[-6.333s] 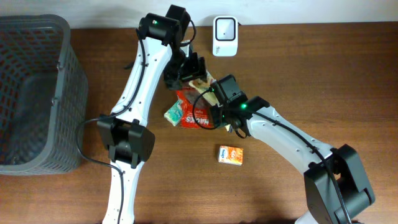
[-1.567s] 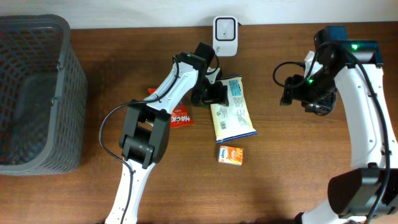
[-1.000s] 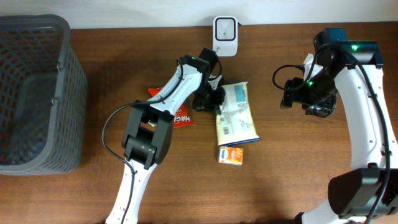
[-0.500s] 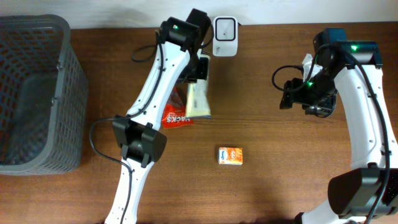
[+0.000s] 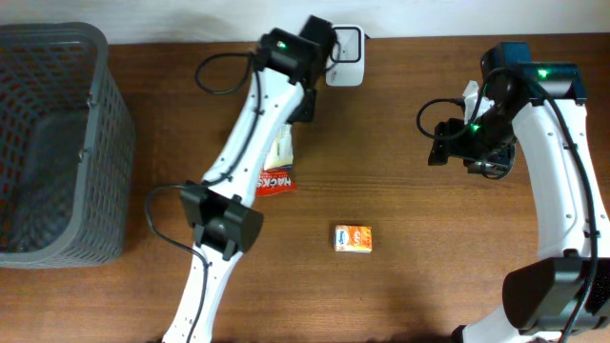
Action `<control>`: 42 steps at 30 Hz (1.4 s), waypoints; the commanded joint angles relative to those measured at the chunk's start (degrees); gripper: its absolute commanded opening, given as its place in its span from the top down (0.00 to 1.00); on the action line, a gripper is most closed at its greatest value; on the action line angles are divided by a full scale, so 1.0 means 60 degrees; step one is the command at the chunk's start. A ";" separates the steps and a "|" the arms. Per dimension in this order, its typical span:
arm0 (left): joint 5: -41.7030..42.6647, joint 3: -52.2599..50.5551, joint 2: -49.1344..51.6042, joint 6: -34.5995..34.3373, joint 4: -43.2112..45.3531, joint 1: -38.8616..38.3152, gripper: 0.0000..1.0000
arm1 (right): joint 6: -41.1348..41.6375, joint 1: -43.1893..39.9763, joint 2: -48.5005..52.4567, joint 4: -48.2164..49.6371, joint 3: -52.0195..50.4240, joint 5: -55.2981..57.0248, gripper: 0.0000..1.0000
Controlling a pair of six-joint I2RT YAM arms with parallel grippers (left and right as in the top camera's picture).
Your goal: Scan the item barcode
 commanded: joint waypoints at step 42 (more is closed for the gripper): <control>0.1581 0.0062 0.1570 -0.1953 0.1592 -0.2197 0.40 | -0.0222 0.0033 -0.0058 -0.0080 -0.0051 -0.0091 0.17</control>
